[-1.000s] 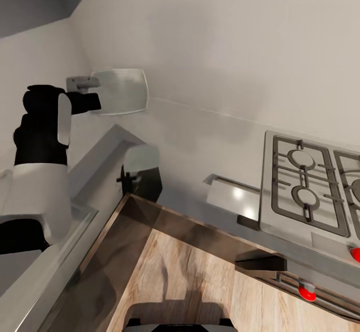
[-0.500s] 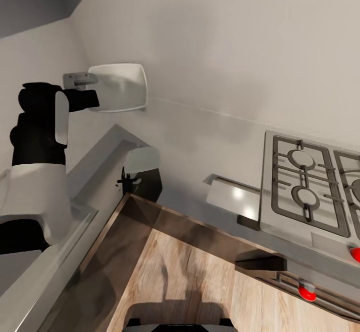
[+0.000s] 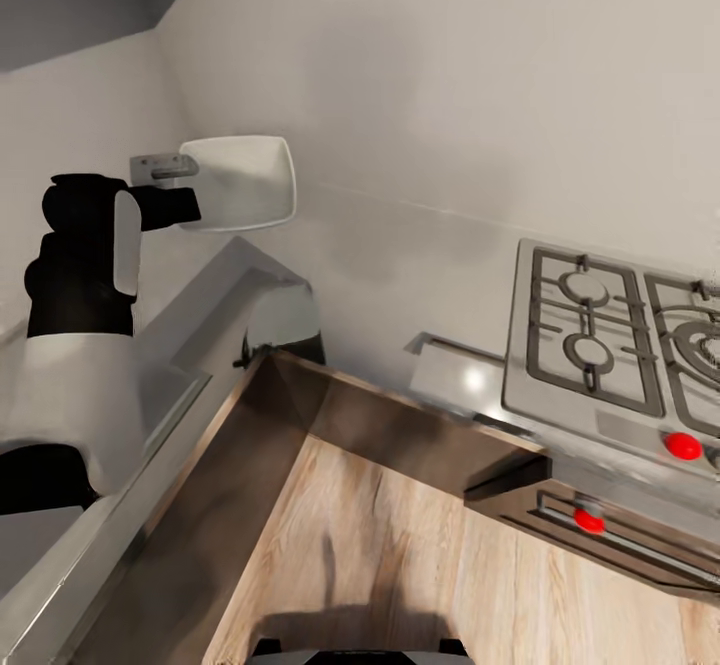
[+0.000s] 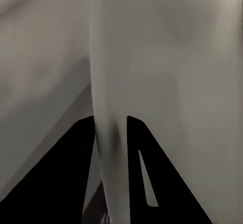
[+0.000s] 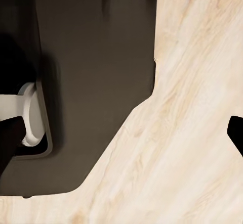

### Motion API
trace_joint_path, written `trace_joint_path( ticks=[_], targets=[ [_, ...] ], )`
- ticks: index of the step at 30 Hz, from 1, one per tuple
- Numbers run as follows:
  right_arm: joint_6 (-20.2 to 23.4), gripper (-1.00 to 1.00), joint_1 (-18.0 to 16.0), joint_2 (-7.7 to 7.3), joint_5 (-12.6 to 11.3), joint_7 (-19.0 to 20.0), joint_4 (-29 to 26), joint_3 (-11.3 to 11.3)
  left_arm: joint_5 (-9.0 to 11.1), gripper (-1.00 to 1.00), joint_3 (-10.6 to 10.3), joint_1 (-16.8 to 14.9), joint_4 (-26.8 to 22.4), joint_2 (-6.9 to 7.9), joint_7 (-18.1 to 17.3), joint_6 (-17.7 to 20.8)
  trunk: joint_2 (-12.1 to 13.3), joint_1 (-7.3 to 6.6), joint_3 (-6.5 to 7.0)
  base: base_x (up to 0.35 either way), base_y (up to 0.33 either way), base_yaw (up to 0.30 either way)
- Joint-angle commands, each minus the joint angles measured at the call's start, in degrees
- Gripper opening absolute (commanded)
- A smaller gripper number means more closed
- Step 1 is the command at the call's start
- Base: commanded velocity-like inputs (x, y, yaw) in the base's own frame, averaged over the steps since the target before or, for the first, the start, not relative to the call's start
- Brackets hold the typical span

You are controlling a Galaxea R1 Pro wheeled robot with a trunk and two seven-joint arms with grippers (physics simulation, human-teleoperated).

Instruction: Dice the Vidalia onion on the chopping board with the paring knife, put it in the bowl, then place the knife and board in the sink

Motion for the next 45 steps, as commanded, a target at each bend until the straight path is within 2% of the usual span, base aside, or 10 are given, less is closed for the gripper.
trace_joint_path(
  ticks=[1,5,13,28,45],
  targets=[
    [-1.18,1.0,-0.02,0.04,0.03,-0.18,0.07,0.08,0.13,-1.0,0.0,0.03,-0.12,0.01,0.17,0.25,-0.09,0.0,0.0,-0.336,0.0,0.0],
    [-3.02,1.0,-0.02,0.12,0.04,-0.18,0.17,0.17,0.05,-1.0,0.0,0.15,-0.35,0.01,0.17,0.26,-0.09,0.0,0.35,-0.336,0.0,0.0],
    [-3.42,1.0,-0.02,0.14,0.07,-0.18,0.19,0.24,-0.07,-1.0,-0.01,0.17,-0.4,0.01,0.17,0.26,-0.09,0.0,1.08,-0.267,0.0,0.0],
    [-3.57,1.0,-0.03,0.31,0.12,-0.24,0.27,0.3,-0.11,-1.0,-0.05,0.64,-0.4,-0.08,0.24,0.26,-0.09,0.0,2.47,-0.01,0.0,0.01],
    [-3.62,1.0,-0.02,0.24,0.12,-0.45,0.28,0.21,-0.31,-1.0,0.01,2.4,-1.09,-0.16,0.26,0.15,-0.09,0.0,3.99,0.0,0.0,0.135]
  ],
)
